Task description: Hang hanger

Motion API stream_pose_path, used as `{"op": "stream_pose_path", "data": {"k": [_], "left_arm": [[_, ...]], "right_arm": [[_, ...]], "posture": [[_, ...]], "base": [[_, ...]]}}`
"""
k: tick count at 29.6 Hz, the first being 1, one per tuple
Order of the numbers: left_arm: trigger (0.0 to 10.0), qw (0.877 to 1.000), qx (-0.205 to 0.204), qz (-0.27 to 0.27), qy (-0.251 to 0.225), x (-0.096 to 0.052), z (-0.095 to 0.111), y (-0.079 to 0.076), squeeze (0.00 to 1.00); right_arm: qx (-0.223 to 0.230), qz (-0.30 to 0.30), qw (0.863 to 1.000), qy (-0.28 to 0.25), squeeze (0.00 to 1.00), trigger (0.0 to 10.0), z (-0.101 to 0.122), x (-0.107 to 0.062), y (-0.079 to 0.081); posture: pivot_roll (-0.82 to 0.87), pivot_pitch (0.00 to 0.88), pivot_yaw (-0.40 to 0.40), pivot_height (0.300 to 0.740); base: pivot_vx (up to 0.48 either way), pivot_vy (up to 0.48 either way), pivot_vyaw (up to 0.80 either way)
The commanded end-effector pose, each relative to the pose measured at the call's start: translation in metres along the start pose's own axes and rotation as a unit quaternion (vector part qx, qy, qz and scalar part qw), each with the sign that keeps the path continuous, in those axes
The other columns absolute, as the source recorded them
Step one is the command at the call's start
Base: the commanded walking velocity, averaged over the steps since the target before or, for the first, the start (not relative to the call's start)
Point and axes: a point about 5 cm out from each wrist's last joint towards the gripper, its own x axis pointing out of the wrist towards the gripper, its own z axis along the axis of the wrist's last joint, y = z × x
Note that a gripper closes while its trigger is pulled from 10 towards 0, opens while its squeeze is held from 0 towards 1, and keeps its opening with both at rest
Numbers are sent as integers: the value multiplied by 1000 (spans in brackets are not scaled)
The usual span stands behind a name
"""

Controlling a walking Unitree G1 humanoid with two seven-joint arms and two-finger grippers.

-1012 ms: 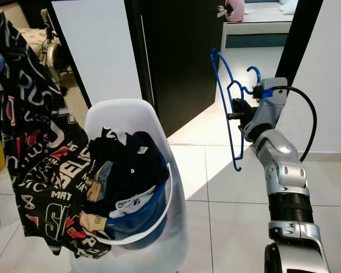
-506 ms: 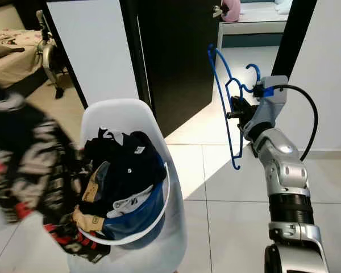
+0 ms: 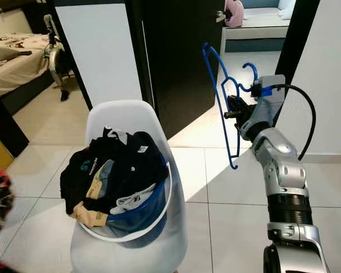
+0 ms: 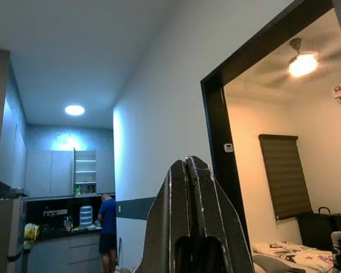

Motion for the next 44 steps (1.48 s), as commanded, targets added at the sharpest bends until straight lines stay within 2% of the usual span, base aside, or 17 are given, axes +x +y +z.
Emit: {"op": "stream_pose_path", "data": {"k": [1, 10, 17, 25, 29, 30, 32, 33, 34, 35, 36, 37, 38, 40, 41, 43, 44], "left_arm": [[0, 1000, -5, -16, -11, -3, 2, -6, 0], [0, 996, -35, -84, -9, -12, 3, -33, 0], [0, 970, -168, -174, -8, -18, 20, -61, 0], [0, 967, -185, -172, 0, -17, 23, -66, 0], [0, 943, -240, -216, 83, -64, 13, -124, 0], [0, 943, -240, -216, 83, -64, 13, -124, 0], [0, 892, -303, -312, 123, -131, 27, -181, 0], [0, 892, -303, -312, 123, -131, 27, -181, 0], [0, 864, -325, -362, 130, -165, 40, -203, 0], [0, 864, -325, -362, 130, -165, 40, -203, 0], [0, 835, -351, -402, 133, -195, 55, -220, 0], [0, 835, -351, -402, 133, -195, 55, -220, 0], [0, 809, -375, -433, 134, -217, 70, -232, 0], [0, 809, -375, -433, 134, -217, 70, -232, 0], [0, 792, -387, -455, 126, -232, 82, -240, 0], [0, 792, -387, -455, 126, -232, 82, -240, 0], [0, 778, -400, -470, 118, -241, 92, -244, 0]], "right_arm": [[0, 10, 1000, 5, 0, 10000, -1, 0, 4], [-1, 10, 1000, 7, 0, 10000, -2, 1, 5], [-1, 8, 1000, 6, 0, 10000, -2, 1, 5], [-1, 7, 1000, 6, 0, 10000, -2, 1, 4], [1, -4, 1000, 4, 0, 10000, -3, 2, 2], [1, -4, 1000, 4, 0, 10000, -3, 2, 2], [0, -13, 1000, 6, 0, 10000, -4, 1, 1], [0, -13, 1000, 6, 0, 10000, -4, 1, 1], [-1, -18, 1000, 7, 0, 10000, -4, 0, -1], [-1, -18, 1000, 7, 0, 10000, -4, 0, -1], [-1, -26, 1000, 7, 0, 10000, -4, -1, -3], [-1, -26, 1000, 7, 0, 10000, -4, -1, -3], [-2, -32, 999, 7, 0, 10000, -4, -2, -6], [-2, -32, 999, 7, 0, 10000, -4, -2, -6], [-2, -38, 999, 7, 0, 10000, -4, -3, -8], [-2, -38, 999, 7, 0, 10000, -4, -3, -8], [-3, -43, 999, 7, 0, 10000, -4, -4, -9]], "posture": [[-61, 0, 42, 740], [-58, 0, 42, 740], [-58, 0, 43, 740], [-58, 0, 43, 740], [-53, 0, 51, 740], [-53, 0, 51, 740], [-59, 0, 57, 740], [-59, 0, 57, 740], [-60, 0, 60, 740], [-60, 0, 60, 740], [-69, 0, 69, 740], [-69, 0, 69, 740], [-73, 0, 74, 740], [-73, 0, 74, 740], [-76, 0, 77, 740], [-76, 0, 77, 740], [-82, 0, 84, 740]], "base": [[0, 0, 0], [0, 0, 0], [0, 0, 0], [0, 0, 0], [0, 0, 0], [0, 0, 0], [0, 0, 0], [0, 0, 0], [0, 0, 0], [0, 0, 0], [0, 0, 0], [0, 0, 0], [0, 0, 0], [0, 0, 0], [0, 0, 0], [0, 0, 0], [0, 0, 0]]}}
